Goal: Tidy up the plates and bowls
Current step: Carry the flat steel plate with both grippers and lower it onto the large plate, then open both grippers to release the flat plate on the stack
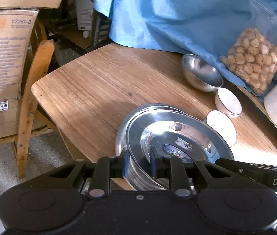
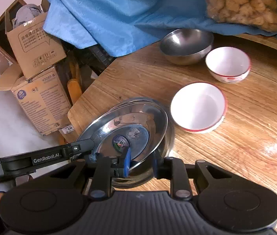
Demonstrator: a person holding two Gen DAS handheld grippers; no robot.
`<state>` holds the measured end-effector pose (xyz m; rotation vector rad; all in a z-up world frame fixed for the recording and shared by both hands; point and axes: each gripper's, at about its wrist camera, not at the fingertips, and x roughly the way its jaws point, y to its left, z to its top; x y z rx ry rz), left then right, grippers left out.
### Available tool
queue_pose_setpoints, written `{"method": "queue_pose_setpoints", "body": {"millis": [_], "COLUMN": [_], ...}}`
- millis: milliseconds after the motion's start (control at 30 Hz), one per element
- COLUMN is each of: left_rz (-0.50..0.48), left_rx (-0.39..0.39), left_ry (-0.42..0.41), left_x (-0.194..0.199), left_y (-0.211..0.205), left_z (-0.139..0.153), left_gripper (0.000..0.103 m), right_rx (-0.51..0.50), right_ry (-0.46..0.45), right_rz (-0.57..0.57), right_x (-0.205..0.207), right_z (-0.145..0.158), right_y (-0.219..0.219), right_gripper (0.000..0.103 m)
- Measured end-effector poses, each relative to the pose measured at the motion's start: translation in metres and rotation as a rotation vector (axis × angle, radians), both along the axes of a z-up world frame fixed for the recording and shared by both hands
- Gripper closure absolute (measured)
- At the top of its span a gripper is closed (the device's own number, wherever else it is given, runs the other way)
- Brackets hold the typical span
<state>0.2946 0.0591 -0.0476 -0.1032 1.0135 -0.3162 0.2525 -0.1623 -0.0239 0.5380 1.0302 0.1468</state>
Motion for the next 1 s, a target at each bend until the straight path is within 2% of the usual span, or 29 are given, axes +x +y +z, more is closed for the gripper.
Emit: {"method": "queue_pose_setpoints", "body": {"millis": [333,533,767,933,1000], "left_rz": [-0.026,-0.022,-0.032,-0.028,-0.026], "left_rx": [0.013,-0.011,-0.008,-0.015,-0.022], "left_ry": [0.021,0.056,0.071,0.075,0.078], "left_x": [0.011,0.021,0.026,0.028,0.028], "left_y": [-0.001,0.0,0.001,-0.001,-0.001], "left_z": [-0.009,-0.016,-0.015,-0.015,-0.015], "left_gripper": [0.08,0.08,0.08,0.073,0.067], "right_rx": [-0.011,-0.023,0.004,0.028,0.027], "right_ry": [0.047,0.054,0.089,0.115,0.117], "right_rz": [0.003,-0.006,0.009,0.014,0.022], "right_x": [0.013,0.016,0.02,0.022,0.022], "right_z": [-0.009,-0.009,-0.013,-0.018,-0.018], "right_y": [0.008,0.007,0.008,0.009,0.01], "right_gripper": [0.074,0.074,0.068,0.062,0.059]}}
